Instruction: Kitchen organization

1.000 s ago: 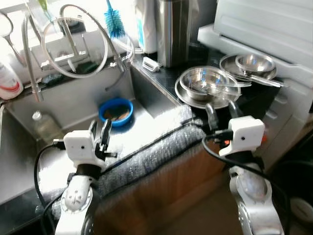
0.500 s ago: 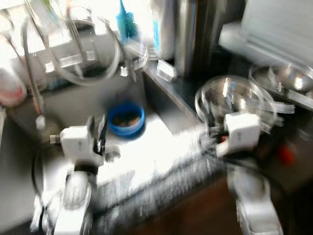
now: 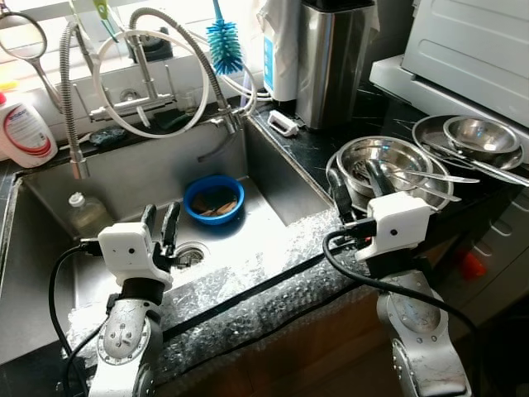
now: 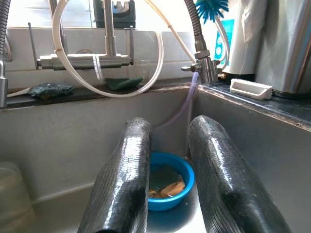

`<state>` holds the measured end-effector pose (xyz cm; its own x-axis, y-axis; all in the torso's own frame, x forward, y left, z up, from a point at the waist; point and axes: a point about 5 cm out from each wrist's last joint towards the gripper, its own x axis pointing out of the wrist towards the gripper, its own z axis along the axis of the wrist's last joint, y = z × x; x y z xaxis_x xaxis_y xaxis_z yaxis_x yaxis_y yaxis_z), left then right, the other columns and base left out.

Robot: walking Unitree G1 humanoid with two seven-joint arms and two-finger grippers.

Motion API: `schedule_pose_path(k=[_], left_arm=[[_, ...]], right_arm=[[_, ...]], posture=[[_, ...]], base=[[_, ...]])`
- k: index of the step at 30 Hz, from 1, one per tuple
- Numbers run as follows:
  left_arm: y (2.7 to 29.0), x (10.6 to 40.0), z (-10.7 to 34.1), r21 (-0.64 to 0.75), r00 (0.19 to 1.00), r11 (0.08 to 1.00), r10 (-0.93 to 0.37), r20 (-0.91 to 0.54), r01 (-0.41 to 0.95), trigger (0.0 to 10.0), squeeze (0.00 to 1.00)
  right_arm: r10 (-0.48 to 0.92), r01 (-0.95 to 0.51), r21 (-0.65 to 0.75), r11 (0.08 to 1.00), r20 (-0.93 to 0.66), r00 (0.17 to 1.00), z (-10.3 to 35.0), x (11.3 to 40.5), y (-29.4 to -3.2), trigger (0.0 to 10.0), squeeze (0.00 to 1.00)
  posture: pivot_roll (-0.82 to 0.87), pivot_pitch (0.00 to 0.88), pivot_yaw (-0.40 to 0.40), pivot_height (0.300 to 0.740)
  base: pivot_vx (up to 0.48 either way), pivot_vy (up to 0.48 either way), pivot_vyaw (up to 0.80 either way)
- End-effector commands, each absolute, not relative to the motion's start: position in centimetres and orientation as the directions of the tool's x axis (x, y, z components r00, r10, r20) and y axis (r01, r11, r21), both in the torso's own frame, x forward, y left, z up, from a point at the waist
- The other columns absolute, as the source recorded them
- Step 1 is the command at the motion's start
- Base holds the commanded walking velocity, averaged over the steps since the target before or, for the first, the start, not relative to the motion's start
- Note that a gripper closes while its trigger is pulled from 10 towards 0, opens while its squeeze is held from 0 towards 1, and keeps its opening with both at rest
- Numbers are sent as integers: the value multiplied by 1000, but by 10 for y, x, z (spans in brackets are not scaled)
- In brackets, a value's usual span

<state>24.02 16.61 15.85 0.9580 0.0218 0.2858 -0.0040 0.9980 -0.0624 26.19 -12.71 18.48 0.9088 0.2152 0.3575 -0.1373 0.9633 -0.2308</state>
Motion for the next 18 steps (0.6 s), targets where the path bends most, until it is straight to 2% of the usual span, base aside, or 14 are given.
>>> schedule_pose_path(k=[1,4,12,15,18], left_arm=[[168,239,160,-61,955,998,33,294,-15,10000,0],[168,239,160,-62,954,998,32,297,-14,10000,0],[168,239,160,-57,955,998,32,294,-16,10000,0],[167,239,161,-53,953,999,28,300,-12,10000,0],[167,239,162,-47,952,999,22,305,-7,10000,0]], right_arm=[[232,-148,-238,960,377,897,191,260,-124,10000,0],[235,-151,-238,959,376,896,191,260,-123,10000,0],[242,-159,-239,958,374,895,191,260,-121,10000,0],[242,-159,-240,958,373,896,191,260,-121,10000,0],[242,-159,-240,957,371,896,190,261,-122,10000,0]], posture=[[-151,47,73,740],[-150,47,72,740],[-150,49,70,740],[-150,50,71,740],[-150,50,71,740]], base=[[0,0,0],[-239,0,0],[0,0,0],[-460,0,0],[0,0,0]])
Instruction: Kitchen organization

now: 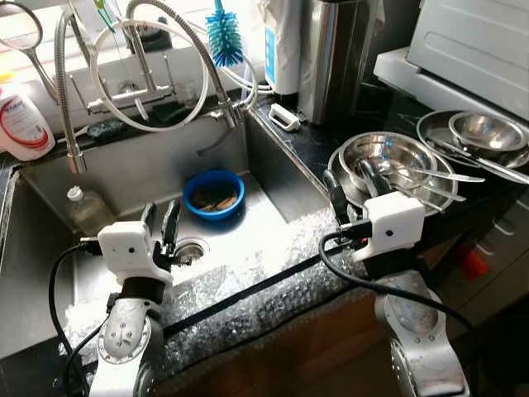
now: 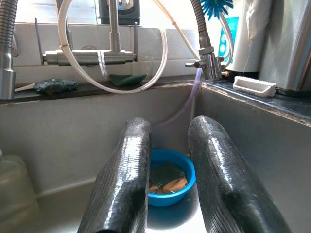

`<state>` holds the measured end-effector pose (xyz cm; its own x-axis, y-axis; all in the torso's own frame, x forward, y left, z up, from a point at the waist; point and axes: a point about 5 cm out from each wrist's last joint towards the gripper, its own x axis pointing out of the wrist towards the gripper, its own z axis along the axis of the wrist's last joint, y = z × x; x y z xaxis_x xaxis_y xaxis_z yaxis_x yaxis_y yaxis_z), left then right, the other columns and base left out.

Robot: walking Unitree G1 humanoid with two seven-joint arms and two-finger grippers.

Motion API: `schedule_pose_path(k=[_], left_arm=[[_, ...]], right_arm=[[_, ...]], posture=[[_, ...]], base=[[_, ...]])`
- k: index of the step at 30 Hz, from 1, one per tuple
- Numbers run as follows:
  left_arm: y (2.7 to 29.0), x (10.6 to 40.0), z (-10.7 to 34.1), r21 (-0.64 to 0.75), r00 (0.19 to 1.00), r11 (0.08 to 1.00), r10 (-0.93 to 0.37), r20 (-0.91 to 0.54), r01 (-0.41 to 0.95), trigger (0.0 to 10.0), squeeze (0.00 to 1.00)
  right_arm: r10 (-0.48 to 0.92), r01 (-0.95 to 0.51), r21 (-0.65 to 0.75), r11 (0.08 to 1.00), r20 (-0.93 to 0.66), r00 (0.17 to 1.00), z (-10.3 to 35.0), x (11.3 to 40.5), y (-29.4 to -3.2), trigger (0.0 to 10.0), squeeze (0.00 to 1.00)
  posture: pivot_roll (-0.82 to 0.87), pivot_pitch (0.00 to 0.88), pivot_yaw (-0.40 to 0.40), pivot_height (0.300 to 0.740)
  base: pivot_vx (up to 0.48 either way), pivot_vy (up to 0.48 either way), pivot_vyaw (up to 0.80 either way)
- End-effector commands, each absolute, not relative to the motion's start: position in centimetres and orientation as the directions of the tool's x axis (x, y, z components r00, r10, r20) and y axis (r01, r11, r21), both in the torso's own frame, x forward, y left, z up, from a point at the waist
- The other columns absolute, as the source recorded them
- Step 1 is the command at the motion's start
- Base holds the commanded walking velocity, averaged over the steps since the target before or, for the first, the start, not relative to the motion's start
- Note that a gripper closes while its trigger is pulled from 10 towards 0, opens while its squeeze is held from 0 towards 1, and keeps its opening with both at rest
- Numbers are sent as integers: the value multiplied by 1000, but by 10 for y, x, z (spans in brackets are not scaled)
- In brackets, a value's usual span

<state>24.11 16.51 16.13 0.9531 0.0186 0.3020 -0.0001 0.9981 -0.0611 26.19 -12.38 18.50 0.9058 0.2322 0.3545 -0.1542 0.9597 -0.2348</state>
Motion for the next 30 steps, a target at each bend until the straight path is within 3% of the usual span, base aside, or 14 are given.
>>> schedule_pose_path(k=[1,11,15,30], left_arm=[[166,239,162,-46,952,999,21,305,-7,10000,0],[167,239,162,-45,952,999,22,304,-8,10000,0],[167,239,162,-43,951,999,21,307,-9,10000,0],[163,239,162,-28,952,1000,8,305,0,10000,0]], right_arm=[[243,-160,-241,957,371,896,190,260,-121,10000,0],[246,-165,-241,956,362,899,188,260,-121,10000,0],[247,-167,-240,956,361,899,188,260,-121,10000,0],[252,-171,-244,955,352,902,187,260,-121,10000,0]], posture=[[-149,51,72,740],[-147,50,73,740],[-147,50,73,740],[-149,52,75,740]], base=[[0,0,0],[0,0,0],[-465,0,0],[-125,0,0]])
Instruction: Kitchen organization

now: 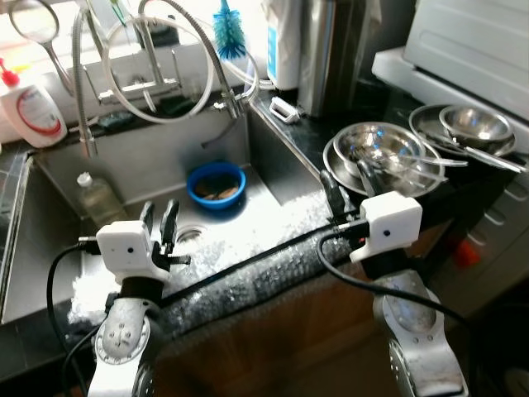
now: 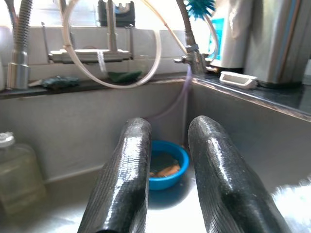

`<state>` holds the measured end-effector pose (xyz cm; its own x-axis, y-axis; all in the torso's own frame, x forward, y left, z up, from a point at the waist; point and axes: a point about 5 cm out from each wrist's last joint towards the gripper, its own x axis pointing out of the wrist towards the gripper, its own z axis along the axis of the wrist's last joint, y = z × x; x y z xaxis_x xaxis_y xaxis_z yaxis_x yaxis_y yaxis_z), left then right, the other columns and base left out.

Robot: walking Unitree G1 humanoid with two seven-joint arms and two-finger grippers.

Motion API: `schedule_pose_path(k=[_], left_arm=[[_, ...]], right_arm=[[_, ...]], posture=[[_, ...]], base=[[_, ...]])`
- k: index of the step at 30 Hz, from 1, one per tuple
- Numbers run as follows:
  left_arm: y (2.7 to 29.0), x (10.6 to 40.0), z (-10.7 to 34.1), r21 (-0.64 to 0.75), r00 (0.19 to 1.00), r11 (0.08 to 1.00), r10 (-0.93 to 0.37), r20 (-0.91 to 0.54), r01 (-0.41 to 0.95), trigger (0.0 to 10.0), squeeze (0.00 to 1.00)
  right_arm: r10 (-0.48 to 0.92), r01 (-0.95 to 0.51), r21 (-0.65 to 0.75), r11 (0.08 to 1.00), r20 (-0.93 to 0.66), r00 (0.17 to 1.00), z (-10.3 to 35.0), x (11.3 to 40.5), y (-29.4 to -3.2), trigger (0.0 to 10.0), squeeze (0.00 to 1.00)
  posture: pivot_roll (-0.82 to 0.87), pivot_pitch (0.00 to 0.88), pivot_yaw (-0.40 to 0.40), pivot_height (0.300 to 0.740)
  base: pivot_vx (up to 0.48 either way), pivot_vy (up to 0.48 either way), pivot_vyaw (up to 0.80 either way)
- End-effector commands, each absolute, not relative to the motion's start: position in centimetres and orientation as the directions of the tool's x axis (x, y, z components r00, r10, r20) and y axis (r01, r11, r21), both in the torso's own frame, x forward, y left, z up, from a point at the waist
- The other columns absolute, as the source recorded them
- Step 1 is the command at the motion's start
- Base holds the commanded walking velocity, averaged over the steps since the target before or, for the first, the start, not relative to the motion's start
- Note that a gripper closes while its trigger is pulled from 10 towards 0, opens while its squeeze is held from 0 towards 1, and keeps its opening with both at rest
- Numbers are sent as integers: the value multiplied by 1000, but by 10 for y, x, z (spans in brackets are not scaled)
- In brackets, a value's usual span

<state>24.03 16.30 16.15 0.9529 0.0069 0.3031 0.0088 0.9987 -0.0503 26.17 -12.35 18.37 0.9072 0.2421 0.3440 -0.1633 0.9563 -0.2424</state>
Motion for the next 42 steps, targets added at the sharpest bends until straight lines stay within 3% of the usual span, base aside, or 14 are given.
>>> schedule_pose_path(k=[1,14,42], left_arm=[[163,239,162,-29,952,1000,9,305,0,10000,0],[163,241,177,-33,928,999,20,372,-8,10000,0],[156,244,171,-23,937,999,-16,349,26,10000,0]], right_arm=[[252,-172,-244,955,352,902,187,261,-121,10000,0],[251,-167,-246,955,365,897,190,263,-121,10000,0],[240,-148,-244,958,410,880,207,264,-122,10000,0]], posture=[[-149,52,75,740],[-146,48,70,740],[-155,47,66,740]], base=[[0,0,0],[0,0,0],[0,0,0]])
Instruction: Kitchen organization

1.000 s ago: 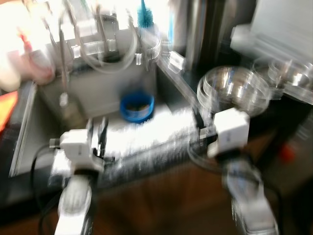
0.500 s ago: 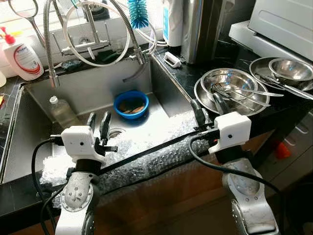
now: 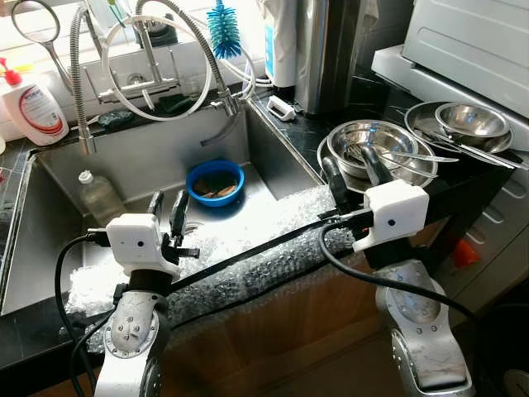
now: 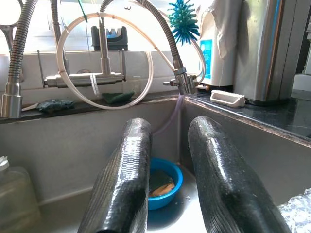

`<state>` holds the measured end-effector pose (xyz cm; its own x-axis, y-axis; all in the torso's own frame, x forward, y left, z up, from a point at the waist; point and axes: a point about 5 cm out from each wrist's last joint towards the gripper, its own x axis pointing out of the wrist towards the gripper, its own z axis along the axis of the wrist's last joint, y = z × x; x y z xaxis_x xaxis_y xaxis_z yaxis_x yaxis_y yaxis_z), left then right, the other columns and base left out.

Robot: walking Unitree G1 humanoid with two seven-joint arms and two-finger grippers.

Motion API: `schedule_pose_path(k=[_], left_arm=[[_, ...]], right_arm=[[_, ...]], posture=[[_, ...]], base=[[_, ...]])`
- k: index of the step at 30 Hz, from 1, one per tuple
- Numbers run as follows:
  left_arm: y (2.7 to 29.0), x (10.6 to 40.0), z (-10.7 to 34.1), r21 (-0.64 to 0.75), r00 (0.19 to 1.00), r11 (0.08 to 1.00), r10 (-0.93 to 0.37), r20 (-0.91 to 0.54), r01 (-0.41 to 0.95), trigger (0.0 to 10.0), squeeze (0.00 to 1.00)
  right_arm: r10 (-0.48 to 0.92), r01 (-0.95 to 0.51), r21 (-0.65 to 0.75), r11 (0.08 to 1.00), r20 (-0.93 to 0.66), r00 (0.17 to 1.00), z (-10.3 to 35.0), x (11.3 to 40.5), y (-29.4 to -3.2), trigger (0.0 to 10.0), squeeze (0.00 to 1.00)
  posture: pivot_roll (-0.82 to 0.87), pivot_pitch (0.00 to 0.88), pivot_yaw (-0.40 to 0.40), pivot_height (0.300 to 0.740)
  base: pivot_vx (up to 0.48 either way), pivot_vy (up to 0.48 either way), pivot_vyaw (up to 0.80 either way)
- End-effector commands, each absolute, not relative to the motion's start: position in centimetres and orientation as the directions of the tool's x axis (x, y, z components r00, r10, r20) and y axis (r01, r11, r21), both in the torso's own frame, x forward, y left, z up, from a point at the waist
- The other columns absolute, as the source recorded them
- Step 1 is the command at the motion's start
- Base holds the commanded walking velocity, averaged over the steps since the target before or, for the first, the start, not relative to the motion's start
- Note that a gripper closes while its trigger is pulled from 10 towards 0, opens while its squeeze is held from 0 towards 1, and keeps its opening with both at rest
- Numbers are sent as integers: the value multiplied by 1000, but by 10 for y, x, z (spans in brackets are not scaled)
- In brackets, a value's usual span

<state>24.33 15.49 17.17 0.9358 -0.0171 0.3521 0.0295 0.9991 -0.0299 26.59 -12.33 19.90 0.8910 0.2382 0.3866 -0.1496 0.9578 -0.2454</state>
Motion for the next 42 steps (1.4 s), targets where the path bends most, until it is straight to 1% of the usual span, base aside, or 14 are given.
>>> schedule_pose_path(k=[1,3,4,7,12,15,22,23,24,25,32,39,42], left_arm=[[156,244,171,-23,937,999,-16,349,26,10000,0],[155,244,171,-24,937,999,-15,350,25,10000,0],[155,245,169,-22,938,999,-18,345,27,10000,0],[155,245,168,-21,940,999,-22,342,31,10000,0],[154,245,169,-21,939,999,-22,342,31,10000,0],[156,246,167,-18,941,999,-28,337,37,10000,0],[154,247,166,-18,941,999,-37,336,46,10000,0],[154,247,166,-18,941,999,-39,335,47,10000,0],[154,247,166,-18,941,999,-39,335,48,10000,0],[154,247,166,-18,941,999,-40,335,48,10000,0],[154,247,166,-18,941,999,-40,335,48,10000,0],[153,246,160,-22,949,999,-38,313,47,10000,0],[154,246,160,-20,950,999,-34,312,43,10000,0]], right_arm=[[240,-148,-244,958,410,880,207,264,-122,10000,0],[212,-129,-225,966,402,891,205,264,-125,10000,0],[114,-57,-146,988,416,902,210,265,-137,10000,1000],[17,27,-98,995,423,906,213,266,-148,10000,1000],[-3,45,-91,995,421,907,213,266,-150,10000,1000],[-54,94,-73,993,425,904,218,263,-161,10000,1000],[-55,92,-65,994,426,903,221,262,-160,10000,1000],[-50,86,-67,994,420,906,219,261,-159,10000,408],[-46,82,-68,994,416,908,218,261,-158,10000,408],[-42,76,-71,995,402,915,215,259,-157,10000,0],[-42,74,-69,995,392,919,214,258,-157,10000,0],[-88,111,-54,992,316,944,199,257,-164,10000,0],[-95,116,-48,992,311,946,198,258,-165,10000,0]], posture=[[-155,47,66,740],[-156,49,65,740],[-158,53,74,740],[-158,54,75,740],[-158,54,75,740],[-164,48,82,740],[-166,37,83,740],[-165,36,83,740],[-165,35,82,740],[-164,34,82,740],[-163,36,81,740],[-162,50,76,740],[-163,53,76,740]], base=[[0,0,0],[0,0,0],[0,0,0],[0,0,0],[0,0,0],[0,0,0],[0,0,0],[0,0,0],[0,0,0],[0,0,0],[0,0,0],[0,0,0],[0,0,0]])
